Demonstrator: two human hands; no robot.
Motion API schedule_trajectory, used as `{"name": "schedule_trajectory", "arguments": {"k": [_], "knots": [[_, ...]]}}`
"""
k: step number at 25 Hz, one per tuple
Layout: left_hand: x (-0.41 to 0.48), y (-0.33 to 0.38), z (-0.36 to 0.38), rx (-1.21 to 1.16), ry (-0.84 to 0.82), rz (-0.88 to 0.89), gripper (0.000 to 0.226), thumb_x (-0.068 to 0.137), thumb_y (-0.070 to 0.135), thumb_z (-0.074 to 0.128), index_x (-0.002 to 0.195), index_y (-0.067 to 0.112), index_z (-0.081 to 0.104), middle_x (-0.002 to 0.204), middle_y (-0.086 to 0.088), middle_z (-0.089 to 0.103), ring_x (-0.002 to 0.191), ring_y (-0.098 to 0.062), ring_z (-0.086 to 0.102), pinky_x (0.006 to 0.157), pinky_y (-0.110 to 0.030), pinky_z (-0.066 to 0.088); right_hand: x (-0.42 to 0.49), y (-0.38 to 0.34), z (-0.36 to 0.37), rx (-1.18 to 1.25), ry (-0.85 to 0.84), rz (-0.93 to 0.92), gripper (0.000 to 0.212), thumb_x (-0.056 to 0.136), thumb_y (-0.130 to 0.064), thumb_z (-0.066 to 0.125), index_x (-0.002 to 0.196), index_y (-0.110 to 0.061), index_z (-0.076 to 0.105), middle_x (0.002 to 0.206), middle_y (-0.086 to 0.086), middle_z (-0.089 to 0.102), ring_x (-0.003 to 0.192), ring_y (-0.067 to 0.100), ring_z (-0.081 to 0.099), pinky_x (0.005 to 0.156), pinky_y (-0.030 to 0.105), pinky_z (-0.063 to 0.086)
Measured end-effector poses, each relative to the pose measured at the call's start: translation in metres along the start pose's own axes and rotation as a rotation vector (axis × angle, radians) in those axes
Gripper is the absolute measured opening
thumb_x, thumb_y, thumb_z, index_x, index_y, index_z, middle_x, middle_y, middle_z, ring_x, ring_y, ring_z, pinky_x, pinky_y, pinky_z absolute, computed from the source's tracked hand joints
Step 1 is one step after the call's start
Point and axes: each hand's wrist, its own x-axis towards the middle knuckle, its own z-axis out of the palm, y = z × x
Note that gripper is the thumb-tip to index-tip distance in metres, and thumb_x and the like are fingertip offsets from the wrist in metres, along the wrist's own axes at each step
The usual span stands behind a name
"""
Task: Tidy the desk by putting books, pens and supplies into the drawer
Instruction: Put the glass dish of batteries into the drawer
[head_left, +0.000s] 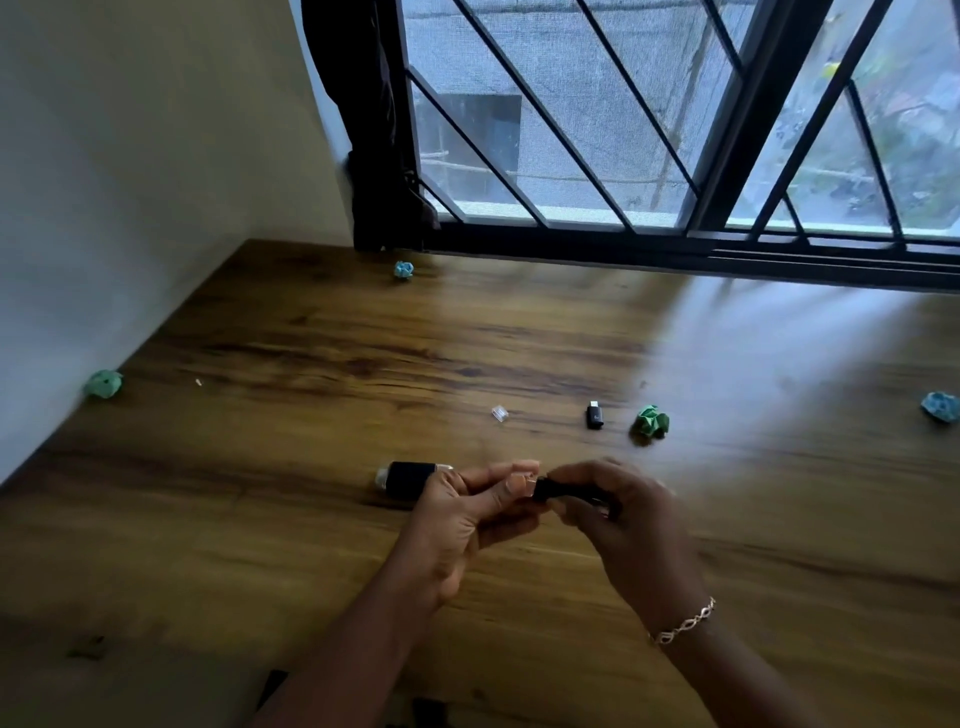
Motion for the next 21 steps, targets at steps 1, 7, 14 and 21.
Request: {"name": "schedule_trajectory", "arguments": {"k": [1, 7, 14, 21], "knots": [[-0.001, -0.001, -0.001, 0.023, -0.005, 0.006, 0.026, 0.067, 0.013, 0.065, 0.092, 0.007, 0.071, 0.086, -0.012, 0.074, 0.077, -0.020, 0.072, 0.064, -0.027, 0.058, 0.000, -0.001, 0.001, -0.009, -0.009, 0.011, 0.023, 0.071, -0.004, 0.075, 0.083, -0.024, 0.073, 0.077, -0.012, 0.066, 0.072, 0.006, 0.063, 0.066, 0.018, 0.050], [-0.006, -0.002, -0.005, 0.204, 0.004, 0.041, 0.015, 0.078, 0.011, 0.063, 0.089, 0.009, 0.072, 0.086, -0.014, 0.074, 0.081, -0.022, 0.072, 0.068, -0.029, 0.059, 0.003, -0.005, 0.002, 0.062, -0.045, 0.091, 0.044, 0.065, 0.006, 0.075, 0.061, -0.036, 0.061, 0.057, -0.013, 0.066, 0.055, 0.006, 0.065, 0.058, 0.024, 0.055], [-0.019, -0.017, 0.010, -0.040, -0.006, -0.089, 0.025, 0.069, 0.018, 0.067, 0.089, 0.005, 0.067, 0.081, -0.012, 0.074, 0.073, -0.021, 0.072, 0.063, -0.027, 0.057, 0.022, -0.017, 0.006, 0.033, -0.002, -0.016, 0.043, 0.065, -0.001, 0.077, 0.056, -0.035, 0.053, 0.060, -0.022, 0.062, 0.062, 0.000, 0.060, 0.058, 0.018, 0.049], [-0.017, -0.002, -0.003, 0.009, 0.117, 0.002, 0.032, 0.065, 0.020, 0.069, 0.090, 0.002, 0.061, 0.078, -0.015, 0.073, 0.069, -0.024, 0.071, 0.060, -0.029, 0.057, 0.026, -0.017, 0.007, 0.101, -0.223, 0.078, 0.036, 0.073, 0.007, 0.069, 0.069, -0.028, 0.062, 0.072, -0.003, 0.067, 0.067, 0.008, 0.065, 0.067, 0.029, 0.055]]}}
